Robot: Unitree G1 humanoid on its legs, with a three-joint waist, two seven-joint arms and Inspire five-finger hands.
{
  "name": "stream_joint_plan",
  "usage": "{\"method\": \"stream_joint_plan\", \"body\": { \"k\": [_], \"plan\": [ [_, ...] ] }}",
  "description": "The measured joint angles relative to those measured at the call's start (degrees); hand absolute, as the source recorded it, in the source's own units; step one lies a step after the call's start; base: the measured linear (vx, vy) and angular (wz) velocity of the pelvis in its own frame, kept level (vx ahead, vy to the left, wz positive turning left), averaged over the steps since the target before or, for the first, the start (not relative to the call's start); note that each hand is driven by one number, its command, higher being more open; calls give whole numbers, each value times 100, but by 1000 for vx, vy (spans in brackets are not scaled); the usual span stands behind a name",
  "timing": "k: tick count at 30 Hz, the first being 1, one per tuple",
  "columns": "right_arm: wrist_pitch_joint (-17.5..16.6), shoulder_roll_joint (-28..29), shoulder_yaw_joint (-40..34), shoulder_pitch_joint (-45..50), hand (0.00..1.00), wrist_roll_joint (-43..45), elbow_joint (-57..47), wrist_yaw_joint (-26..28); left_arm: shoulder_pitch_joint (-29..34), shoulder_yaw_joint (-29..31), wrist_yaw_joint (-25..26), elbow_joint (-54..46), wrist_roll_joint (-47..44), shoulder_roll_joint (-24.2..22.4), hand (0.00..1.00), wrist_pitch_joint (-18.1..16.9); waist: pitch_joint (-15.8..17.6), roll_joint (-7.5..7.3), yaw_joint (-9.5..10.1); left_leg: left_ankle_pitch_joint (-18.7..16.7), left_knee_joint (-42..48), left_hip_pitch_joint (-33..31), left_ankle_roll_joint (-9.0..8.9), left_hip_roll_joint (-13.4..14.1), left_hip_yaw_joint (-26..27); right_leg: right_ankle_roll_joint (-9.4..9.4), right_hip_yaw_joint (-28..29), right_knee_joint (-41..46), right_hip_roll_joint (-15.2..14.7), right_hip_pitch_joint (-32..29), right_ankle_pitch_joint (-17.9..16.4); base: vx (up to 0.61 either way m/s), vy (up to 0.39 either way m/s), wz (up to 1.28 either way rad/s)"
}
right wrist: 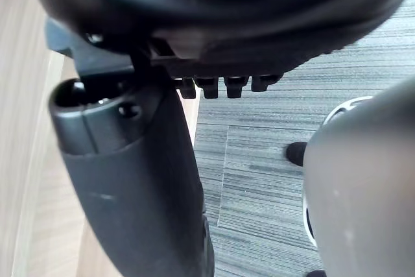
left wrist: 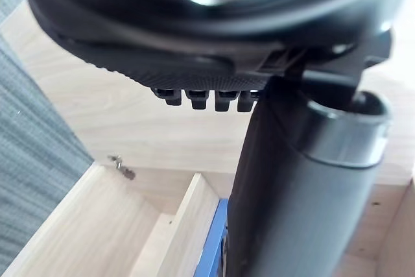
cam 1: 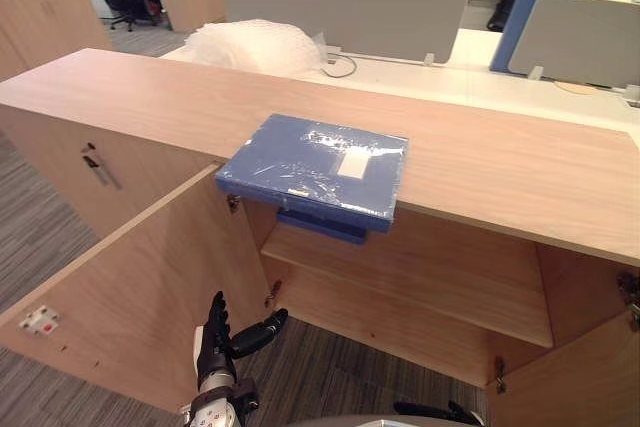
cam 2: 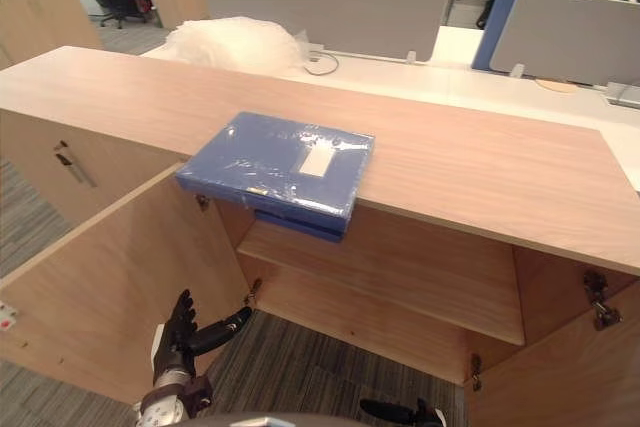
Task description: Walk over to the cabinet, pick up the folder, carry it to the office cabinet, place the folder inside the office cabinet, then close the office cabinet door
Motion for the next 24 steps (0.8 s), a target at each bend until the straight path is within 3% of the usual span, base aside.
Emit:
{"method": "stream_joint_plan", "body": {
  "k": [11,18,24],
  "plan": [
    [-105,64,385,60,100,-41,108,-314,-99,124,2202,-1737,2675,-55,100,113,-120,-180,115,-10,204,-191,-16,-20,-277,-21,-216,719,-142,-269,-427,-7,-17,13],
    [-211,6,366,-5,100,-232,333,-348,-391,54,2364,-1983,3855,120,100,383,-180,-95,158,-7,229,-213,-23,-18,-277,-42,-160,872,-141,-371,-504,-1,-7,-2],
    [-262,-57,193,-82,100,-274,490,-261,-519,-74,2005,-2158,4597,785,100,367,-243,6,125,-9,243,-236,-28,13,-143,-63,32,941,-98,-511,-502,2,-23,-14]
  ]
}}
